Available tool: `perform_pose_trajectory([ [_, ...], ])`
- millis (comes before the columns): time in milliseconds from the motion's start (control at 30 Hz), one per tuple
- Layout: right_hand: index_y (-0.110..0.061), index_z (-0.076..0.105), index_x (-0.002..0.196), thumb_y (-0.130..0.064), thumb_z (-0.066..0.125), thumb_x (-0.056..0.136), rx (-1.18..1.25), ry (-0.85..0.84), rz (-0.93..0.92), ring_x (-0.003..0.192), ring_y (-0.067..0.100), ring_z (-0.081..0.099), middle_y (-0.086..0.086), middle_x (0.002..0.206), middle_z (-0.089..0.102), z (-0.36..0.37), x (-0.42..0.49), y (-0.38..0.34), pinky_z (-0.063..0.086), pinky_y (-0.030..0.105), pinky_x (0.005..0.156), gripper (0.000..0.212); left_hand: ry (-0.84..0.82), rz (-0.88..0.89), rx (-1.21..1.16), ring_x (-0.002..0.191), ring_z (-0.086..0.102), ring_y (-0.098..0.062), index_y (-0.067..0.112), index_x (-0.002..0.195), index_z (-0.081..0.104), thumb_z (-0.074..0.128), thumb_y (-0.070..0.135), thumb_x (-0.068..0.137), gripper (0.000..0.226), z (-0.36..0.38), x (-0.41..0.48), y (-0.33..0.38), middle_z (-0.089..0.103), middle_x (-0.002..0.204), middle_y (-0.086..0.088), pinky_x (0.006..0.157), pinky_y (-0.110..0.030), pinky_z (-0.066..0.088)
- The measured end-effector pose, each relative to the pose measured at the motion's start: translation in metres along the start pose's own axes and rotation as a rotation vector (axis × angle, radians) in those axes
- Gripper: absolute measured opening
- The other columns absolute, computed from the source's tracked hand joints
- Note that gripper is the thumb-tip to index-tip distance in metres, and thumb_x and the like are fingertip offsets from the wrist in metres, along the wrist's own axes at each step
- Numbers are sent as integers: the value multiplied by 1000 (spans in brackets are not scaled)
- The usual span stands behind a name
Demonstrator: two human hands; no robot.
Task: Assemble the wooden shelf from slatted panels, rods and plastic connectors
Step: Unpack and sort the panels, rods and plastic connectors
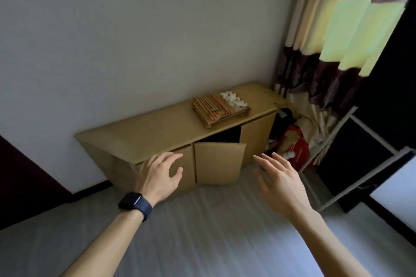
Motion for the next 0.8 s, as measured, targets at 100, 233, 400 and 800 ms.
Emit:
perform_pose_trajectory([
  [100,-24,65,133,-42,50,95,20,-65,19,136,30,49,-1,133,65,39,61,14,45,48,109,44,-59,-21,-23,125,49,-17,40,133,57,45,51,89,48,27,63,-19,55,138,13,102,-35,42],
  [233,-28,58,139,-48,40,98,15,-151,53,142,26,41,-4,141,59,86,144,31,39,46,113,49,-154,-60,-101,129,48,-23,38,136,56,42,52,86,53,65,159,-45,53,142,7,107,-41,40],
  [400,-28,55,142,-41,51,101,2,-257,88,145,26,37,-4,145,55,124,227,55,35,45,117,44,-300,-110,-134,132,48,-23,35,143,48,51,47,97,48,110,263,-59,49,148,3,107,-42,42],
  [800,-27,47,146,-36,48,103,142,-584,160,135,22,44,-2,149,48,272,455,204,37,34,107,44,-436,-586,-615,132,47,-21,24,149,42,53,44,101,54,245,466,-75,44,151,-1,96,-24,39],
])
Point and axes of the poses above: each hand's wrist, its own x-axis towards the middle knuckle, its own z-axis out of the palm, y = z × x, the point moved 10 cm from there along x, towards the middle knuckle
